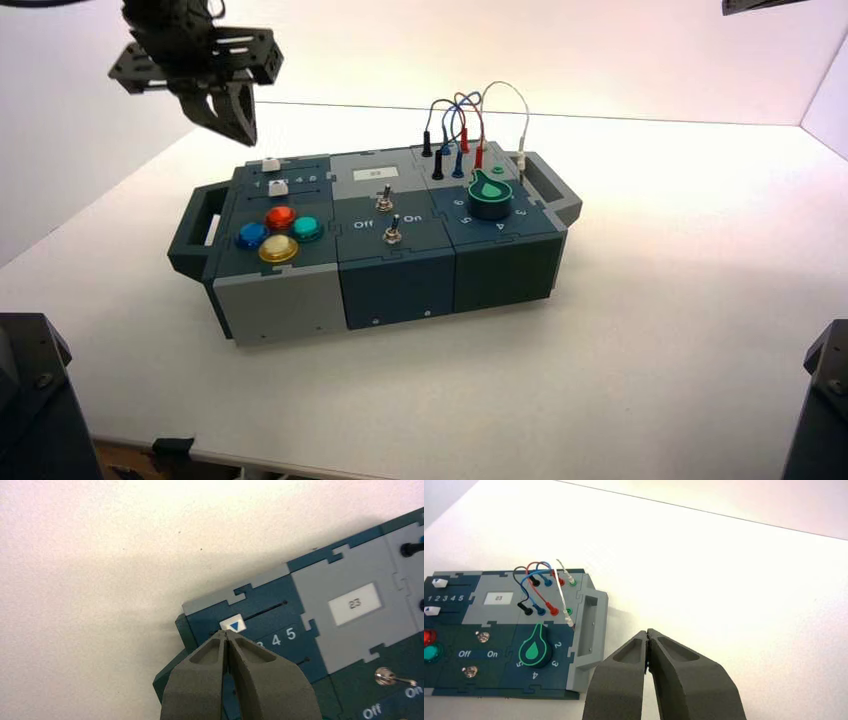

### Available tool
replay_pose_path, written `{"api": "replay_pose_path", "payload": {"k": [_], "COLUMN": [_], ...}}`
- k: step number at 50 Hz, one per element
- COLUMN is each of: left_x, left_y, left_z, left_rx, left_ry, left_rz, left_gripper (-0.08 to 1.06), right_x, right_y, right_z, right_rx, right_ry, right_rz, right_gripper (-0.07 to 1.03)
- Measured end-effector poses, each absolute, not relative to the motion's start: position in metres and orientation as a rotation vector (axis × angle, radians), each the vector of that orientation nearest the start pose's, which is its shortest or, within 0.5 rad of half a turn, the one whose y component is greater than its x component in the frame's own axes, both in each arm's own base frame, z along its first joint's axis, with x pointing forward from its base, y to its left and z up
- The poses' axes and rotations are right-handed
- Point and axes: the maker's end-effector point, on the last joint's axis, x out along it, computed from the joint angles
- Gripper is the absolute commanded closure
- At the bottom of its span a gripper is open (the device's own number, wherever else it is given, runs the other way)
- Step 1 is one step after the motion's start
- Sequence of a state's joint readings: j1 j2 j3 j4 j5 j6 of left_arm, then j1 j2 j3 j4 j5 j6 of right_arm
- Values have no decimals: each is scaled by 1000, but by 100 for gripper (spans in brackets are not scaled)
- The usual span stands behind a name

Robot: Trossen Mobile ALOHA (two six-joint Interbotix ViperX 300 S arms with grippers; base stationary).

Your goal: Move the top slider to position 3.

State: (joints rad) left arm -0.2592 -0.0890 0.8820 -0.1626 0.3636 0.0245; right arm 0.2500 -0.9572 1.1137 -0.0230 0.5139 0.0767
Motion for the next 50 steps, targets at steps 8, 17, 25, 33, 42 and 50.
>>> {"api": "replay_pose_path", "payload": {"k": [8, 17, 25, 33, 42, 50], "left_x": [305, 310, 314, 315, 315, 314], "left_y": [-91, -92, -93, -93, -93, -92], "left_z": [46, 46, 48, 46, 43, 38], "left_rx": [9, 10, 10, 13, 22, 33], "left_ry": [1185, 1180, 1171, 1174, 1184, 1196], "left_rz": [-203, -203, -205, -206, -207, -210], "left_gripper": [101, 101, 101, 101, 101, 101], "right_x": [218, 218, 218, 218, 218, 218], "right_y": [53, 54, 54, 54, 53, 53], "right_z": [193, 193, 192, 191, 192, 192], "right_rx": [-32, -33, -33, -33, -33, -33], "right_ry": [669, 669, 672, 674, 672, 671], "right_rz": [209, 211, 211, 211, 209, 209], "right_gripper": [98, 98, 98, 98, 98, 98]}}
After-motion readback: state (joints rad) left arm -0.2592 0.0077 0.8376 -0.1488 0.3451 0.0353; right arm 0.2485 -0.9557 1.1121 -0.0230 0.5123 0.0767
